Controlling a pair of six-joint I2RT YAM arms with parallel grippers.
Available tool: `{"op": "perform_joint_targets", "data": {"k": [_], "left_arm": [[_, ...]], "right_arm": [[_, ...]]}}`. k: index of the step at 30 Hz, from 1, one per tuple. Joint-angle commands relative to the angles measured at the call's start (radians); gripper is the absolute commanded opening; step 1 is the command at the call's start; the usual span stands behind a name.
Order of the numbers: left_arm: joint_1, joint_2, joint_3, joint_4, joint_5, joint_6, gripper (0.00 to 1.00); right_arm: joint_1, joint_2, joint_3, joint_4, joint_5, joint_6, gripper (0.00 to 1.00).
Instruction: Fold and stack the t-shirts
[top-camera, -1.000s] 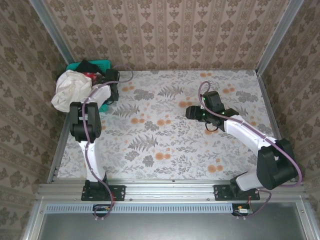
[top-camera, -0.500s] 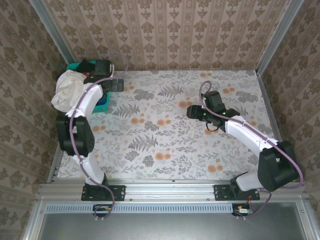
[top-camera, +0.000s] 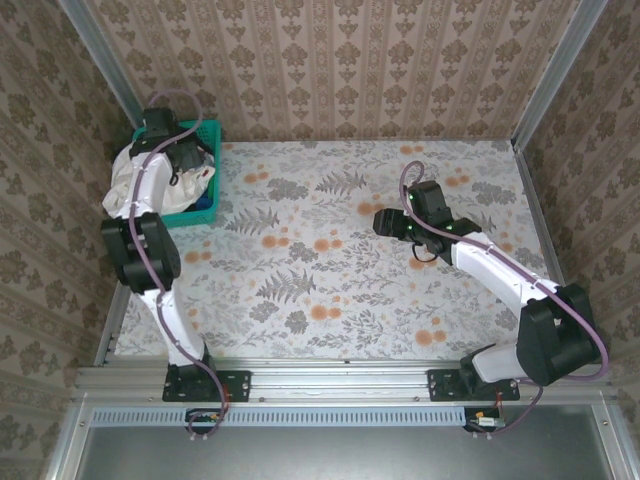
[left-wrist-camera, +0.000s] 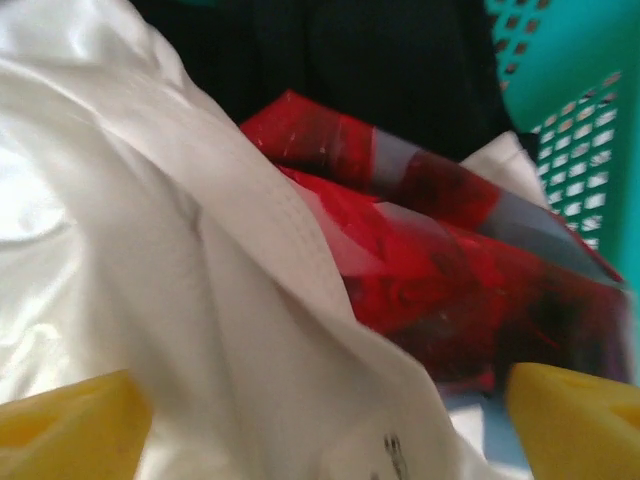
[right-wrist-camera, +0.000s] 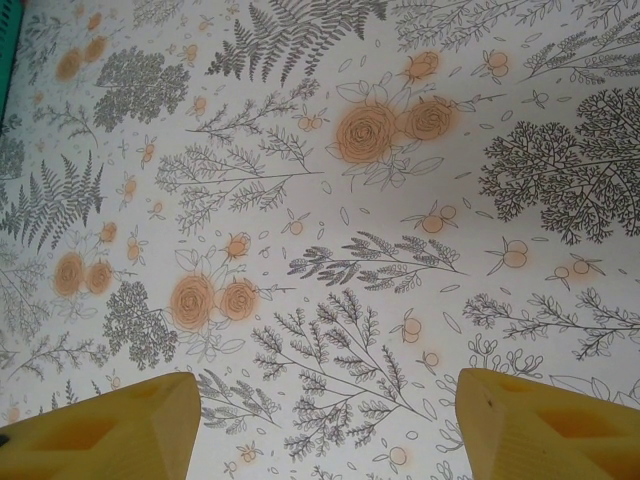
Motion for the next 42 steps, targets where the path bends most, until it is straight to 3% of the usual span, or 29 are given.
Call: {"op": "perform_joint_targets", "data": {"k": [1,3,8,11,15,17,20,22,25,27,32,34,37,42], "left_arm": [[0.017,0.024,0.065,-0.093,0.036,-0.042,0.63],[0.013,-0.001,0.055,-0.084,0.049,-0.052,0.41],[-0.045,-0.146,0.035,-0.056,-0.012,-0.033,0.22],[-0.084,-0.249,0.051,-0.05,-0.022,-0.02,0.0],[-0.125,-0.383,0.044,-0.016,0.039,-0.016,0.0],[-0.148,-0.435,0.037,0.001,0.016,-0.018,0.0],[-0.177,-0.466,0.087,0.013,0.139,-0.067,0.0],[-0.269,-0.458,0.178,0.028,0.185,-0.038,0.0],[-0.488,-0.399,0.372,0.024,0.064,0.096,0.0],[-0.605,-0.319,0.553,0.009,0.043,0.148,0.0],[-0.746,-0.154,0.917,-0.015,0.058,0.195,0.0],[-0.802,-0.164,0.905,0.03,0.007,0.245,0.0],[-0.825,-0.245,0.726,0.11,-0.003,0.246,0.0],[-0.726,-0.427,0.169,0.326,-0.031,0.147,0.0]], "right_arm": [[-0.004,-0.041,-0.027,0.0,0.007,0.001,0.7],[-0.003,-0.057,-0.029,-0.012,0.016,-0.006,0.7],[-0.003,-0.076,-0.027,-0.023,0.03,-0.013,0.7],[-0.003,-0.078,-0.027,-0.017,0.028,-0.013,0.7],[-0.004,-0.07,-0.029,0.004,0.005,-0.011,0.69],[-0.004,-0.065,-0.032,0.032,-0.018,-0.006,0.69],[0.001,-0.051,-0.02,0.074,-0.067,0.001,0.69],[0.013,-0.039,-0.006,0.122,-0.097,0.006,0.69],[0.062,-0.016,0.028,0.213,-0.144,-0.001,0.73],[0.112,-0.001,0.062,0.258,-0.15,-0.036,0.75],[0.182,-0.001,0.148,0.278,-0.134,-0.105,0.85],[0.203,-0.007,0.163,0.286,-0.114,-0.131,0.89],[0.217,-0.027,0.158,0.271,-0.026,-0.158,0.9],[0.207,-0.074,0.093,0.214,0.136,-0.166,0.73]]}}
